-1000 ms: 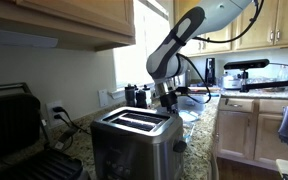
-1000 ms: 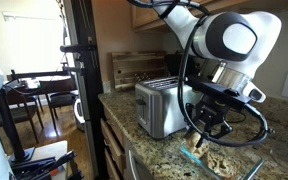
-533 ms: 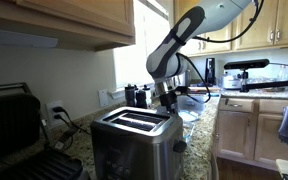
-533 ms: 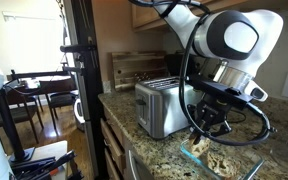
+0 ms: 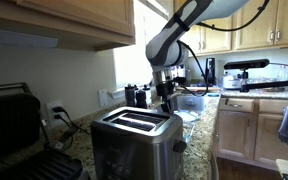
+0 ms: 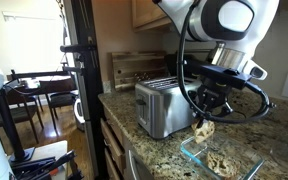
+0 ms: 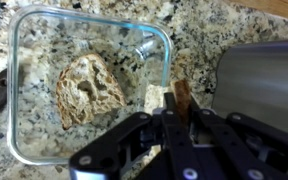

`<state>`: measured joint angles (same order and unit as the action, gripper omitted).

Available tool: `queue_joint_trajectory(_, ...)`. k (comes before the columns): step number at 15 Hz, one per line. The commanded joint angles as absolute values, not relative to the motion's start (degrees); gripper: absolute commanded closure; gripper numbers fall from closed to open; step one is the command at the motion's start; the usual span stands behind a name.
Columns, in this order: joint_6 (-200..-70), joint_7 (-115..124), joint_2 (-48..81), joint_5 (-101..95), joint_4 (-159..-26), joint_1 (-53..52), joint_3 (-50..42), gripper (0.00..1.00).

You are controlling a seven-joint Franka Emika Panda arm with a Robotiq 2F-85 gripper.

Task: Put a slice of bread in the right compartment of the toaster

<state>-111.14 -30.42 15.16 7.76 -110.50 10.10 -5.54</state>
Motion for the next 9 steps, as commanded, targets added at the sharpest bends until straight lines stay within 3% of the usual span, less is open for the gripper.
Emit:
queue_joint_trajectory(1, -113.52, -31.62, 8.56, 9.47, -115.46, 10.66, -4.63, 0.93)
queue_joint_trajectory(9, -113.55, -32.87, 3.09, 11.48, -117.77, 10.13, -5.08, 0.93)
